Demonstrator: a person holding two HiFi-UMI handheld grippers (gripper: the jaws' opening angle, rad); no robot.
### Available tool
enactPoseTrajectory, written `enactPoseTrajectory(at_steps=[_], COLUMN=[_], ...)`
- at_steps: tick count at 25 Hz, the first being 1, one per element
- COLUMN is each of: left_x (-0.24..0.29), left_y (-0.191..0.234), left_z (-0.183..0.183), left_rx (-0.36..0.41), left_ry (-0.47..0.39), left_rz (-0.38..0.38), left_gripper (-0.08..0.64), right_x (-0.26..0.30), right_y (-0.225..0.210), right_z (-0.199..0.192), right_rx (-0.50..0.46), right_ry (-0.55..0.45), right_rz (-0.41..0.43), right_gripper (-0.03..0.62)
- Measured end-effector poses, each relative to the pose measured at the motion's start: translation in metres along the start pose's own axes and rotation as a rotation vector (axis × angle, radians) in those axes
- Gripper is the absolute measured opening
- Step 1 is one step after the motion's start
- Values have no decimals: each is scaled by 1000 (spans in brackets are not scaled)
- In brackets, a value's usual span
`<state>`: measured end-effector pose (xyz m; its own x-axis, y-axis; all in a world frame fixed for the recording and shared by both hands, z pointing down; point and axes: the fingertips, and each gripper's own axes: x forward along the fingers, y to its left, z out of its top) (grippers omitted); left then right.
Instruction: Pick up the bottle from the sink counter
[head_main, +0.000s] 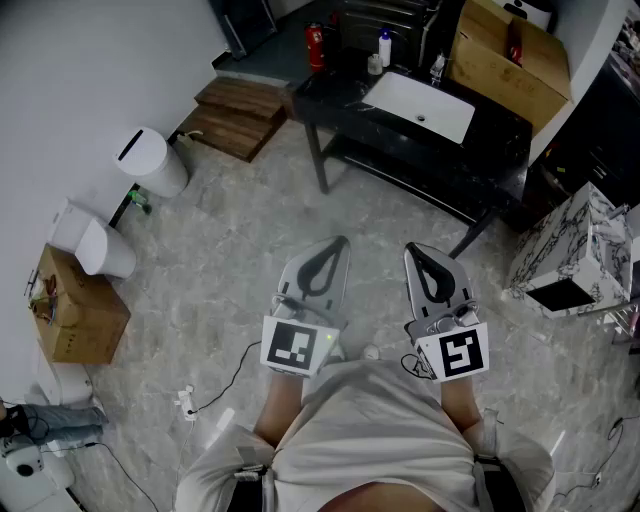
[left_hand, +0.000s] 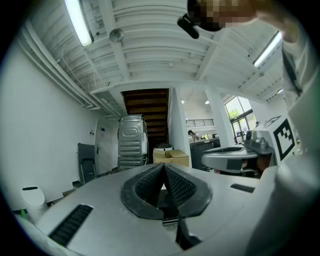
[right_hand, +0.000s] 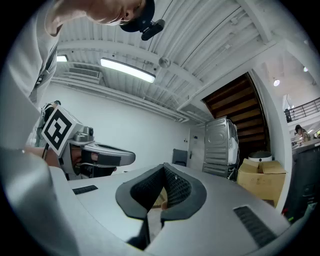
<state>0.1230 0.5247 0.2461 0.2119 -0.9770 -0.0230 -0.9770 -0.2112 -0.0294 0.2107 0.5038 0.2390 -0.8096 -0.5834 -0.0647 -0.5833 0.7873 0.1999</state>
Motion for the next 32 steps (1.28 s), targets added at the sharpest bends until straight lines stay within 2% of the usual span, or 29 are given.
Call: enactPoseTrajectory(at_steps=[7, 11, 18, 25, 32], left_x=[3, 2, 3, 15, 47], left_y=[-7, -9, -14, 2, 26], left_z=[-4, -9, -11, -11, -12], left_rx=[3, -5, -4, 13, 29], left_ry=[7, 14, 10, 21, 6], left_rz=[16, 40, 58, 65, 37], left_gripper=[3, 3, 3, 3, 3], right_x=[-5, -9, -10, 8, 42], right_y=[-5, -8, -17, -24, -36], right_z=[-2, -15, -19, -23, -32], right_rx=[16, 7, 31, 27, 16], right_ry=[-11, 28, 17, 27, 45], right_rz=[-8, -43, -13, -4, -13], right_gripper=[-5, -5, -5, -5, -5])
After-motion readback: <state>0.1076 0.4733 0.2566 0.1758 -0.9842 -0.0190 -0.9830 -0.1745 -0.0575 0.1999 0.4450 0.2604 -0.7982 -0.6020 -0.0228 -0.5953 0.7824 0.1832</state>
